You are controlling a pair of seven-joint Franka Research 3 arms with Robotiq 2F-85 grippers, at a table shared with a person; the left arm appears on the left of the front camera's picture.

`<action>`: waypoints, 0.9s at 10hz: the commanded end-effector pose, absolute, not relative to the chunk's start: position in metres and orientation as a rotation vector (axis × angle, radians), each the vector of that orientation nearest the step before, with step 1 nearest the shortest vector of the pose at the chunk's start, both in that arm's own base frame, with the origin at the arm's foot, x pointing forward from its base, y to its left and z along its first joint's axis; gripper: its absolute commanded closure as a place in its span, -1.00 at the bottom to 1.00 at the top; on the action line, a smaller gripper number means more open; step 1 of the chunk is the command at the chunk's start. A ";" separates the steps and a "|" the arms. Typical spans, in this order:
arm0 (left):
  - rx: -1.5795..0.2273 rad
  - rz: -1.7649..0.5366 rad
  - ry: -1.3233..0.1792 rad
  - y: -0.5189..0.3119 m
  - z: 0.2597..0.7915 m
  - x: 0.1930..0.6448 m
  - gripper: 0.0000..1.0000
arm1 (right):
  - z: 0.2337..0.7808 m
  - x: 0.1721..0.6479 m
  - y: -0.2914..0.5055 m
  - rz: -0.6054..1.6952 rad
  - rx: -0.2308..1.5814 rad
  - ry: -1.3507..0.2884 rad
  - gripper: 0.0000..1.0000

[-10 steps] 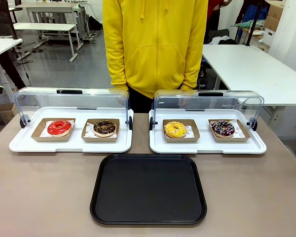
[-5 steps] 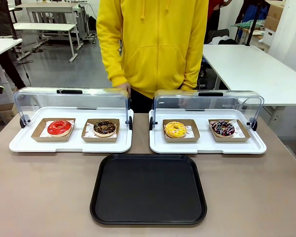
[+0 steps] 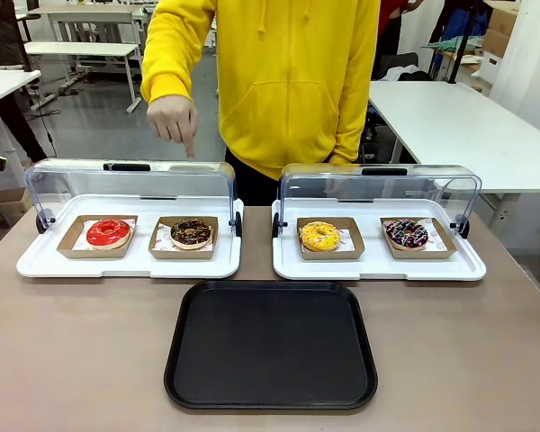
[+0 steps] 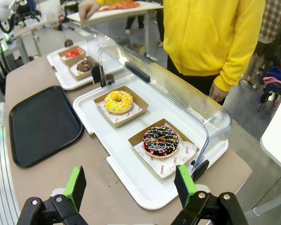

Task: Move the second donut from the left to the tray.
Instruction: Pick up the Paper togo box containing the Donut indicated by the person and place it on the Handle tray.

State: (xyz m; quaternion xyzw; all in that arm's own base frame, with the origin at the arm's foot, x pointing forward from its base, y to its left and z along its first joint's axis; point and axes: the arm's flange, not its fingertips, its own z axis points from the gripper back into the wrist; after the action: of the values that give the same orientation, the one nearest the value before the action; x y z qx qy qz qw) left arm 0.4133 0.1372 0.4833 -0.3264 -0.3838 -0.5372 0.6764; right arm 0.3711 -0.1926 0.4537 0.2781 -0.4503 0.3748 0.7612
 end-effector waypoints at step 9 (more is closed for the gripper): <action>-0.736 -1.210 -0.865 0.137 0.486 0.414 -1.00 | 0.454 0.374 -0.192 0.823 0.604 -1.011 -1.00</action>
State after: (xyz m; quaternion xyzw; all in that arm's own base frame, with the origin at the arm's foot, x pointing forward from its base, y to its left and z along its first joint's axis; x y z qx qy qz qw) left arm 0.4133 0.1372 0.4833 -0.3264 -0.3838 -0.5372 0.6764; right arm 0.3711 -0.1926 0.4537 0.2781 -0.4503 0.3748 0.7612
